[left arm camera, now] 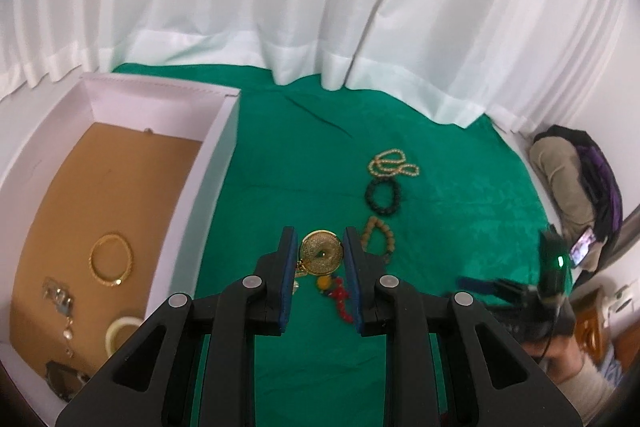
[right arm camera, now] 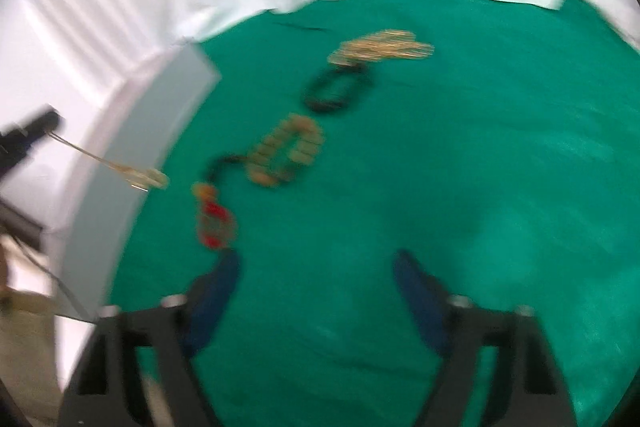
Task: Organize jewelry
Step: 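Lift the gold pendant with the left tool while the right tool grasps the black cord with green bead, then carry pendant and black cord into the white box and open both tools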
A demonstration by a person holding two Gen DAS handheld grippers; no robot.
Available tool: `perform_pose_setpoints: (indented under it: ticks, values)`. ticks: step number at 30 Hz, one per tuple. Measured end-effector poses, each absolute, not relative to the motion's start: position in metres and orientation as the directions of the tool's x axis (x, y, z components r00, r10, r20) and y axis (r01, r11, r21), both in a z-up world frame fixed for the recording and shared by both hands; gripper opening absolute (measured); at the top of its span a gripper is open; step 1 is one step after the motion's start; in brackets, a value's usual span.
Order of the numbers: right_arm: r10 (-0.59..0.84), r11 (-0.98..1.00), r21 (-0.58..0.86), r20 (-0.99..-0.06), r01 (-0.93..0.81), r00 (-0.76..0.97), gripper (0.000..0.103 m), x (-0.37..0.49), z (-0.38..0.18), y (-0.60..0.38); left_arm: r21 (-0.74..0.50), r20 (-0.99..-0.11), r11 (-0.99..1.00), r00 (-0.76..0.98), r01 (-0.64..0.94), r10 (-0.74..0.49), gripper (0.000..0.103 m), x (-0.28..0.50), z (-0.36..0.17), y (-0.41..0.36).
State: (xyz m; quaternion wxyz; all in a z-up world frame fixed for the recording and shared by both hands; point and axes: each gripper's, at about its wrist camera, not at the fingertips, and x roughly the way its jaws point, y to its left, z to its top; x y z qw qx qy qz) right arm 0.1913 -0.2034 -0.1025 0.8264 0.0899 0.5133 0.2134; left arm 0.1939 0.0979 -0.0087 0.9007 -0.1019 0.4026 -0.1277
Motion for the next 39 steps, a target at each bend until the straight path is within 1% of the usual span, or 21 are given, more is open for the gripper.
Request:
perform_pose_setpoints:
  ticks: [1,2,3,7,9,10,11,12,13,14,15,16,19,21,26,29,34,39]
  values:
    - [0.476,0.876,0.398,-0.806,-0.273,0.353,0.054,0.199,-0.103,-0.193,-0.293,-0.699,0.946,0.643,0.141,-0.313,0.022,0.193,-0.01,0.102]
    - [0.509,0.856,0.437,-0.804,-0.276,0.306,0.046,0.211,-0.107,-0.179,-0.299,-0.699,0.944,0.642,0.136,-0.314,0.022,0.191,-0.012,0.106]
    - [0.531,0.842,0.464,-0.802,-0.275,0.274,0.044,0.22,-0.11,-0.164,-0.303,-0.699,0.944,0.642,0.131,-0.314,0.022,0.19,-0.013,0.108]
    - [0.56,0.818,0.512,-0.813,-0.262,0.16,0.043,0.257,-0.131,-0.107,-0.318,-0.695,0.941,0.647,0.117,-0.315,0.022,0.181,-0.015,0.119]
    - [0.538,0.831,0.501,-0.834,-0.241,0.12,0.043,0.273,-0.144,-0.083,-0.324,-0.692,0.939,0.649,0.112,-0.316,0.022,0.177,-0.016,0.122]
    - [0.501,0.854,0.469,-0.858,-0.224,0.114,0.043,0.284,-0.153,-0.069,-0.329,-0.69,0.938,0.649,0.11,-0.319,0.022,0.175,-0.016,0.124]
    - [0.48,0.866,0.448,-0.868,-0.221,0.124,0.041,0.288,-0.155,-0.064,-0.334,-0.689,0.936,0.65,0.109,-0.321,0.022,0.173,-0.015,0.126]
    - [0.421,0.899,0.38,-0.887,-0.219,0.189,0.039,0.295,-0.149,-0.055,-0.338,-0.687,0.935,0.65,0.107,-0.323,0.022,0.172,-0.016,0.128]
    - [0.374,0.919,0.329,-0.902,-0.217,0.215,0.039,0.299,-0.147,-0.048,-0.342,-0.687,0.934,0.65,0.107,-0.326,0.022,0.17,-0.016,0.129]
    - [0.343,0.931,0.297,-0.91,-0.212,0.234,0.035,0.302,-0.146,-0.044,-0.344,-0.686,0.933,0.649,0.107,-0.328,0.022,0.169,-0.016,0.13]
    - [0.311,0.941,0.261,-0.918,-0.214,0.247,0.016,0.303,-0.146,-0.04,-0.347,-0.686,0.932,0.648,0.108,-0.331,0.022,0.168,-0.016,0.131]
    - [0.282,0.948,0.227,-0.925,-0.225,0.256,0.009,0.304,-0.147,-0.037,-0.351,-0.686,0.93,0.647,0.107,-0.334,0.022,0.167,-0.016,0.133]
    - [0.291,0.944,0.227,-0.914,-0.237,0.284,0.009,0.299,-0.139,-0.045,-0.36,-0.681,0.926,0.646,0.113,-0.344,0.022,0.165,-0.013,0.135]
    - [0.332,0.932,0.256,-0.885,-0.254,0.327,0.009,0.288,-0.123,-0.059,-0.366,-0.677,0.923,0.647,0.117,-0.351,0.022,0.163,-0.01,0.137]
    - [0.401,0.9,0.276,-0.829,-0.339,0.389,0.009,0.266,-0.063,-0.073,-0.399,-0.654,0.908,0.654,0.129,-0.38,0.022,0.154,0.007,0.148]
    - [0.432,0.877,0.265,-0.8,-0.4,0.417,0.009,0.252,-0.027,-0.074,-0.413,-0.631,0.9,0.669,0.139,-0.393,0.022,0.142,0.027,0.157]
    - [0.492,0.827,0.244,-0.749,-0.506,0.443,0.009,0.23,0.022,-0.049,-0.43,-0.58,0.89,0.708,0.154,-0.403,0.022,0.117,0.069,0.181]
    - [0.554,0.762,0.221,-0.709,-0.608,0.436,0.009,0.209,0.056,-0.011,-0.434,-0.546,0.889,0.744,0.142,-0.386,0.022,0.101,0.1,0.212]
